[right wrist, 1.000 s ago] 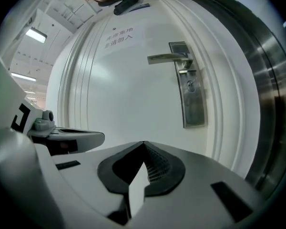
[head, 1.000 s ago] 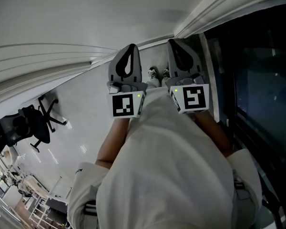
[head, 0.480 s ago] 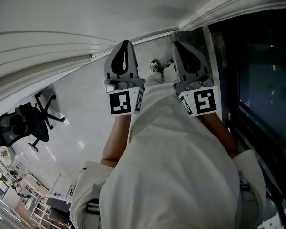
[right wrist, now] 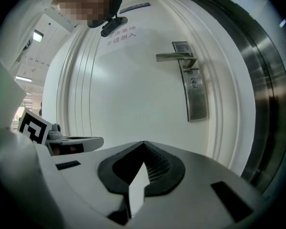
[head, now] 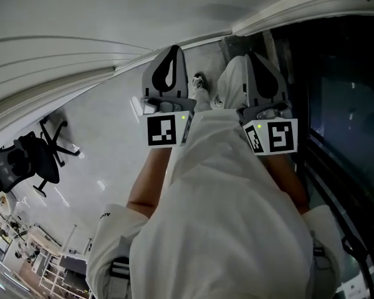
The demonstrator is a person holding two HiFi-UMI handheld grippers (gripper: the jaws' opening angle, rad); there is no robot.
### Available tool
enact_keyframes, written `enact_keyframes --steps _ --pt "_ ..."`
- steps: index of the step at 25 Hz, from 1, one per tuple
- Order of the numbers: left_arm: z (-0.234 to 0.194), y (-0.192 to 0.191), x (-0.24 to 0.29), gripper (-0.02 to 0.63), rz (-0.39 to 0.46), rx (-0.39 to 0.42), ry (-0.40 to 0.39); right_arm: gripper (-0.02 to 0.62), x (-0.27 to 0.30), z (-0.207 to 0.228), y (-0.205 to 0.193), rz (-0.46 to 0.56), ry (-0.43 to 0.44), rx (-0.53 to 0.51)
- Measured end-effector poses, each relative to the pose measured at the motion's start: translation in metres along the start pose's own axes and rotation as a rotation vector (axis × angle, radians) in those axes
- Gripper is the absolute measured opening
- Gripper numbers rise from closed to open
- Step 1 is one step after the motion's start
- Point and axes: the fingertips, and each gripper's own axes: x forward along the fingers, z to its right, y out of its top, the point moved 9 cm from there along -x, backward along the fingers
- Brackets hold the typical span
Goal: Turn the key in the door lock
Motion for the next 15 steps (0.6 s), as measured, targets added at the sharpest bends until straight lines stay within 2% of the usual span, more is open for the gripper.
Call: enact_keyframes --steps 4,7,9,15 --pt "0.017 0.001 0.003 0.009 -0.022 0.01 -0.037 0.002 -0.008 0.011 -0.003 -0.01 -0.023 0.006" --pt "0.028 0.004 0.004 0.009 -0.003 0.02 -0.045 0.002 -0.01 0.019 -0.007 -0.008 -0.026 0.023" --pt "0.033 0.001 0.002 0.009 -0.028 0.041 -0.044 0.002 -0.009 0.022 -0.009 -0.004 -0.009 0.023" --pt "0.044 0.003 0.002 0.009 -0.033 0.075 -0.002 0.002 -0.005 0.035 -0.012 -0.005 0.022 0.027"
